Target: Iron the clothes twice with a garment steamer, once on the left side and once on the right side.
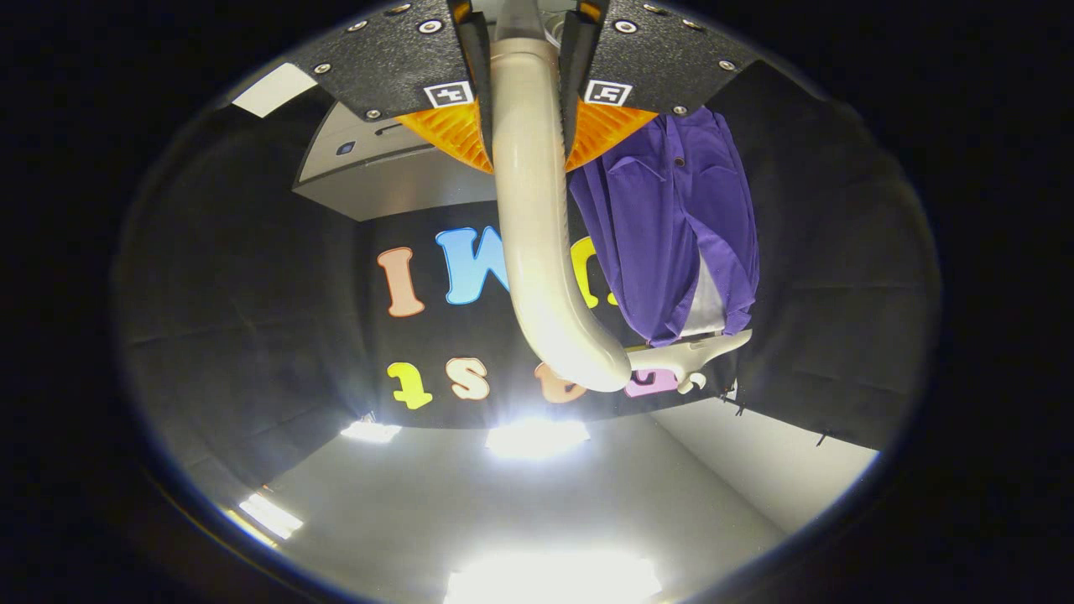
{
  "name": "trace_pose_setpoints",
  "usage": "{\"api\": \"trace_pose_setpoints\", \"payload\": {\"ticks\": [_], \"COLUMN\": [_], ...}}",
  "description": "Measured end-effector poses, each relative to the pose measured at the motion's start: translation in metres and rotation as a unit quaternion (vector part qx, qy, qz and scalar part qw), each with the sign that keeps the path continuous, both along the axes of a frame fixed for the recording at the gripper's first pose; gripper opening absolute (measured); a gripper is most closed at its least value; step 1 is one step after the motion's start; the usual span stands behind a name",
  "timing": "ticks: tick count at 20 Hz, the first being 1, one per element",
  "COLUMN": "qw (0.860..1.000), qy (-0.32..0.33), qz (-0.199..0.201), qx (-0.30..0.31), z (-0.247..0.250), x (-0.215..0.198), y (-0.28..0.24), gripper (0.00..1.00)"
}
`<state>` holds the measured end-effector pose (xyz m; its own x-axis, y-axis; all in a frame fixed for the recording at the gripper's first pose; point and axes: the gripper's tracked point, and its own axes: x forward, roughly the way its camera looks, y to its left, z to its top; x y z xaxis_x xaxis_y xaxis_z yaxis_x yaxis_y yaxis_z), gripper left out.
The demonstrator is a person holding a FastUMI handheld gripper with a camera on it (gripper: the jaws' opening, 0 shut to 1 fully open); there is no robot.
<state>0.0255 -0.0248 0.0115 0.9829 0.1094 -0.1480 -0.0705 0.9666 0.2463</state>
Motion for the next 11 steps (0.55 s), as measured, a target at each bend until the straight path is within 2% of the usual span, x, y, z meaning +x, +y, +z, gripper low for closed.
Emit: {"api": "trace_pose_setpoints", "payload": {"ticks": [11], "qw": [1.0], "qy": [0.003], "qz": [0.004], "qx": [-0.027], "z": [-0.0037], "x": [0.0079], "y": [0.01], "gripper": [0.33]}}
